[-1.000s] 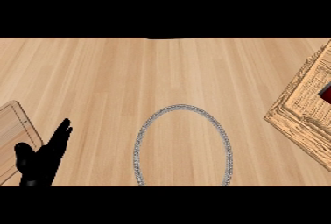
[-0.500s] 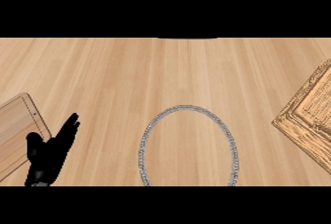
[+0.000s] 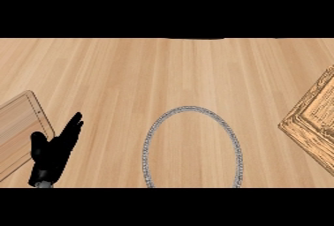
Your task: Pick the can from the placemat and place it in the basket
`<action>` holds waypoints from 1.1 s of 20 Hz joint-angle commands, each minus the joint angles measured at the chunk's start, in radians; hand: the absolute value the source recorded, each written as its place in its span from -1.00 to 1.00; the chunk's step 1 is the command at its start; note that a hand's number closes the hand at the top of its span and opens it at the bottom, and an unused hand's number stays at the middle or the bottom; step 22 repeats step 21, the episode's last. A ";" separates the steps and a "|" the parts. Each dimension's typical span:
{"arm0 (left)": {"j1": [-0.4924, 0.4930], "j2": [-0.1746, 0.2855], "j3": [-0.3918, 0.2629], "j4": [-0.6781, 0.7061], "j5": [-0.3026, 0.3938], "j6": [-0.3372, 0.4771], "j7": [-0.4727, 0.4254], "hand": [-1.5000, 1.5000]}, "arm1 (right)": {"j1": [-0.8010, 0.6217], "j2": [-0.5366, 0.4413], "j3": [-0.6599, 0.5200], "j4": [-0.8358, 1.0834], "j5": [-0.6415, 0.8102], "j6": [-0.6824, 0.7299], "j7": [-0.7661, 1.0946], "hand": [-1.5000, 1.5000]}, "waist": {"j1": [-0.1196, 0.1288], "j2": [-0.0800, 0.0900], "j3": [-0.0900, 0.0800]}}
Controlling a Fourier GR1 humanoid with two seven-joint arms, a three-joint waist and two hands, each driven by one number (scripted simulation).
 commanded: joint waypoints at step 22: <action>0.025 -0.043 -0.022 0.081 -0.028 0.005 0.053 0.00 | -0.377 -0.146 -0.069 0.723 0.100 0.206 -0.165 -1.00 | 0.014 0.020 -0.008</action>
